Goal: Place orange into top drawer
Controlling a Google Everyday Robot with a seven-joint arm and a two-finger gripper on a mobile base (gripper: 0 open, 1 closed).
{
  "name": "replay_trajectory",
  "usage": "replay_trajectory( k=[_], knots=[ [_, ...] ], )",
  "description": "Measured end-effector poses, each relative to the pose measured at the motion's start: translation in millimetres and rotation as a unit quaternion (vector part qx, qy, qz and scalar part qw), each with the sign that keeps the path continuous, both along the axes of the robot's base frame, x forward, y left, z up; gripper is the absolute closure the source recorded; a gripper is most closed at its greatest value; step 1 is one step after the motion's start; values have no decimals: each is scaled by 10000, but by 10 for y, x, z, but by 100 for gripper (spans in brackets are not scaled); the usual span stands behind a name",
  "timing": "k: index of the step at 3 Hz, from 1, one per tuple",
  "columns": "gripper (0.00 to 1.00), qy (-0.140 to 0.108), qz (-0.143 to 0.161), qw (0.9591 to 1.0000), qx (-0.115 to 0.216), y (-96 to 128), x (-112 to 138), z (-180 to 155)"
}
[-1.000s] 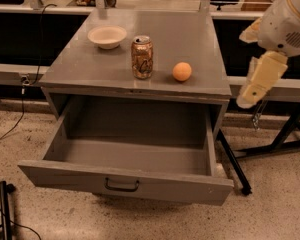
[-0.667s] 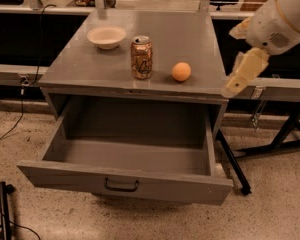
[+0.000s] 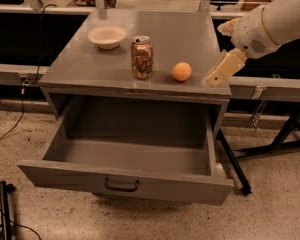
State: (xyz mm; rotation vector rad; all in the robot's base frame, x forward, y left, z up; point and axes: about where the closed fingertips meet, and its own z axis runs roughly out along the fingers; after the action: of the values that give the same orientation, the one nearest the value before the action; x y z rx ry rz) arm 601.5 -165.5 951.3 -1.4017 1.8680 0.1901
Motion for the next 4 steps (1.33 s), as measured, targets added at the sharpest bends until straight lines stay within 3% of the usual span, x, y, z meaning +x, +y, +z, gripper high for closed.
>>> replay_trajectory(
  k=[1,2,3,4],
  knots=[
    [0,0,0,10000,0,0,0,0],
    [0,10,-181,9996,223,46,72,-168],
    [0,-138,-322,9970,686,123,237,-336],
    [0,-148,-488,9904,1284,296,448,-664]
  ],
)
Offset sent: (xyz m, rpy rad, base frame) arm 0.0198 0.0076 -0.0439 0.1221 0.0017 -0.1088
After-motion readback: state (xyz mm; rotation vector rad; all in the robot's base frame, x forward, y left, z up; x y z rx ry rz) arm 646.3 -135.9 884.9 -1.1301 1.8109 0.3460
